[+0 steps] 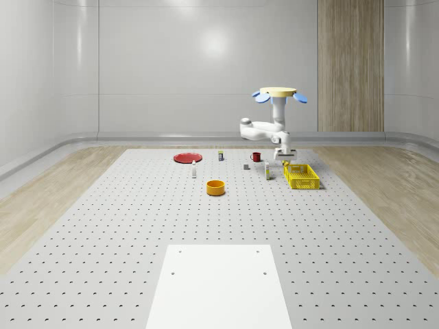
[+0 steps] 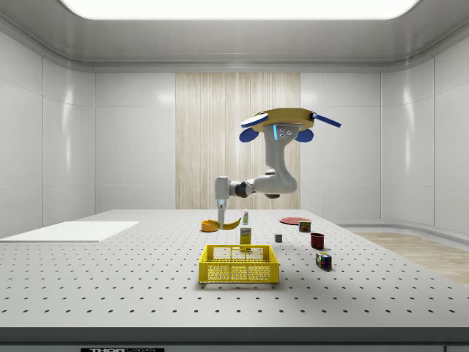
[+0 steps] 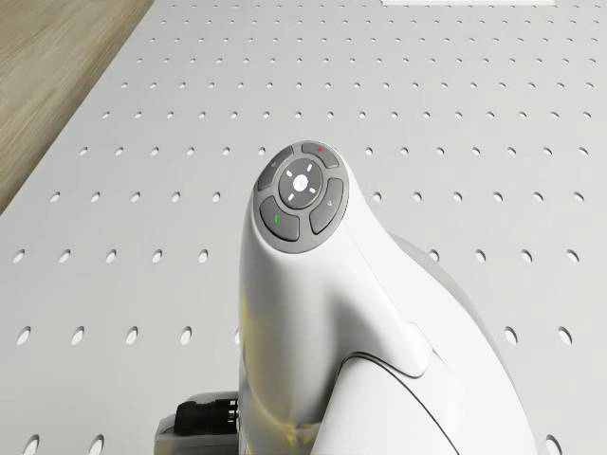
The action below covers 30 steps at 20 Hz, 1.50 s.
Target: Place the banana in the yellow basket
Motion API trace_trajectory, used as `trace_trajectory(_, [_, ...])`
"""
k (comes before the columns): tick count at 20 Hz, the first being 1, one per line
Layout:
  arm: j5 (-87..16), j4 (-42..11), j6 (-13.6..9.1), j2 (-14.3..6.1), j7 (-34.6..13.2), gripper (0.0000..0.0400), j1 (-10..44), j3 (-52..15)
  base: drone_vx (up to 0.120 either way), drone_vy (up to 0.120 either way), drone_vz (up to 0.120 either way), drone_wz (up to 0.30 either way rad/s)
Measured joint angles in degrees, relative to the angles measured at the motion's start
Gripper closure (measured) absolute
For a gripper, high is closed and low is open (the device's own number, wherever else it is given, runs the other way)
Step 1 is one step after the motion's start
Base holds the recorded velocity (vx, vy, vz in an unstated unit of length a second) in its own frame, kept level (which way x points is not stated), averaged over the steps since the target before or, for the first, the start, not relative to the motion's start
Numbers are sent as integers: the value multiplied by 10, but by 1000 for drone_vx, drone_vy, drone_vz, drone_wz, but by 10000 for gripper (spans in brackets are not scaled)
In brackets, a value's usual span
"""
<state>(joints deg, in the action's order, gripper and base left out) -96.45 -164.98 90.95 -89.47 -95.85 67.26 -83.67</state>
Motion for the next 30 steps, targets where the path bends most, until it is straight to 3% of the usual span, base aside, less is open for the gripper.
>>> trace_trajectory(8, [1,0,2,-3,0,210,0,0,0,120,-5,0])
trace_trajectory(23, [2,0,6,-6,-1,210,1,-1,0,120,-64,0])
trace_trajectory(30, [-7,1,11,-8,-1,210,2,10,0,17,0,0])
